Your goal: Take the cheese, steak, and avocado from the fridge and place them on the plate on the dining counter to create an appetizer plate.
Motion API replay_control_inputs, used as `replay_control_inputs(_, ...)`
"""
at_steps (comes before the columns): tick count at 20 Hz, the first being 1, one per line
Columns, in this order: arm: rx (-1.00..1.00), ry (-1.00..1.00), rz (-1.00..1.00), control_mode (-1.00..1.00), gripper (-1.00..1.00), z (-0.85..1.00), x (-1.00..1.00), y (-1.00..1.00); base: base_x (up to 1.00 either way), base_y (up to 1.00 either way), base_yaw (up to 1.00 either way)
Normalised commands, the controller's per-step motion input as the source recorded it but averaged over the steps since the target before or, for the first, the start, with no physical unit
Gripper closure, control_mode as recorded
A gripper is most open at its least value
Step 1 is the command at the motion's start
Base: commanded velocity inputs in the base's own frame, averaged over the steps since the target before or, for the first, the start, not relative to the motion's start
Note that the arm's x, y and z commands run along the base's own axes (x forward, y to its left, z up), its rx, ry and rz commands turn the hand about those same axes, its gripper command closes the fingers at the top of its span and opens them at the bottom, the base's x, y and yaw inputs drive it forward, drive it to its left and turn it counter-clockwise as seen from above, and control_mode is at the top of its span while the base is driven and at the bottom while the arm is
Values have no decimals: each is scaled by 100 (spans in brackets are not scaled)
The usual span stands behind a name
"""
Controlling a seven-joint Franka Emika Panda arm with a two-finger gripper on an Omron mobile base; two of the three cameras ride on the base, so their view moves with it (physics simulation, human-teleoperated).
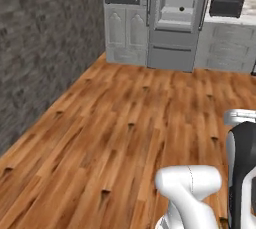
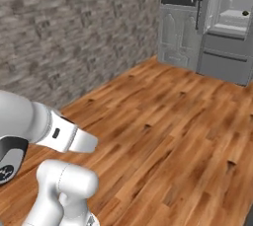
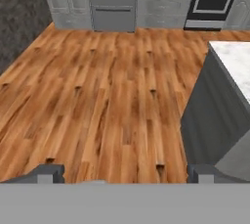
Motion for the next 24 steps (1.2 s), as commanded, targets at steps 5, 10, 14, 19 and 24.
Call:
replay_control_inputs(5,0,0,0,100,-100,0,0,0,100,-70,-9)
replay_control_inputs(10,0,0,0,100,-100,0,0,0,100,-60,-13)
replay_control_inputs(14,0,0,0,100,-100,0,0,0,100,-37,-20)
replay_control_inputs(19,0,0,0,100,-100,0,0,0,100,-17,-29)
replay_control_inputs(24,0,0,0,100,-100,0,0,0,100,4,-29)
